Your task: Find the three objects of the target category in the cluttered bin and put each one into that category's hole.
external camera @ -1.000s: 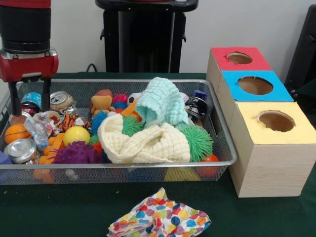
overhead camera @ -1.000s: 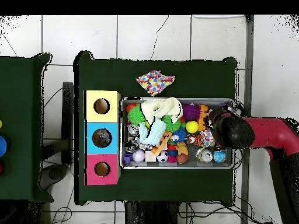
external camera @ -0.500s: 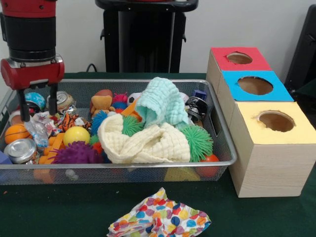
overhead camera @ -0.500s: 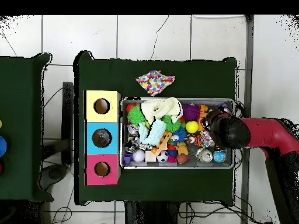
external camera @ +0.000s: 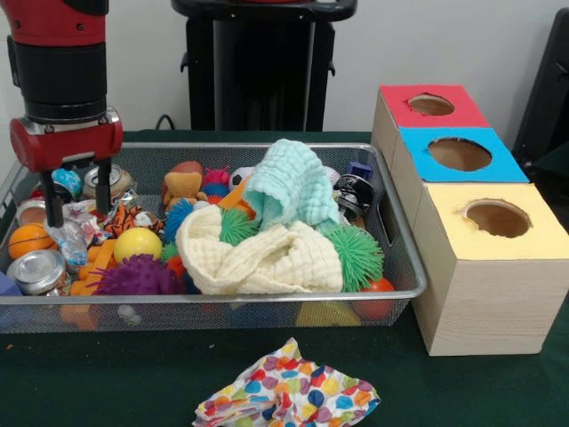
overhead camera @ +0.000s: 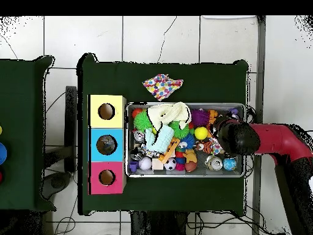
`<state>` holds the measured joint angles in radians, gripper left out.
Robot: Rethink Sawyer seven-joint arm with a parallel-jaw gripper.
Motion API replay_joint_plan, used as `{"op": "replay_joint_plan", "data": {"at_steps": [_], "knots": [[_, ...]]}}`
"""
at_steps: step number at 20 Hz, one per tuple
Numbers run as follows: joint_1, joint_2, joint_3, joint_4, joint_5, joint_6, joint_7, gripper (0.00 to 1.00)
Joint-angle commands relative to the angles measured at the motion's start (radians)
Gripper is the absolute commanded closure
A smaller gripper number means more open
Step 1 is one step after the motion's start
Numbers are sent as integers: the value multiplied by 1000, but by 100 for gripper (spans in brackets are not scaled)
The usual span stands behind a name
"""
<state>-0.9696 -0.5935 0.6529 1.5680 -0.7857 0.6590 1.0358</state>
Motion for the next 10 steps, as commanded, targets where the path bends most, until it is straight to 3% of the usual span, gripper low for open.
{"op": "replay_joint_plan", "data": {"at_steps": [1, 10], "knots": [[-7, 72, -15, -69, -34, 14, -99, 0], [-11, 114, -8, -113, -48, 3, -124, 0]]}}
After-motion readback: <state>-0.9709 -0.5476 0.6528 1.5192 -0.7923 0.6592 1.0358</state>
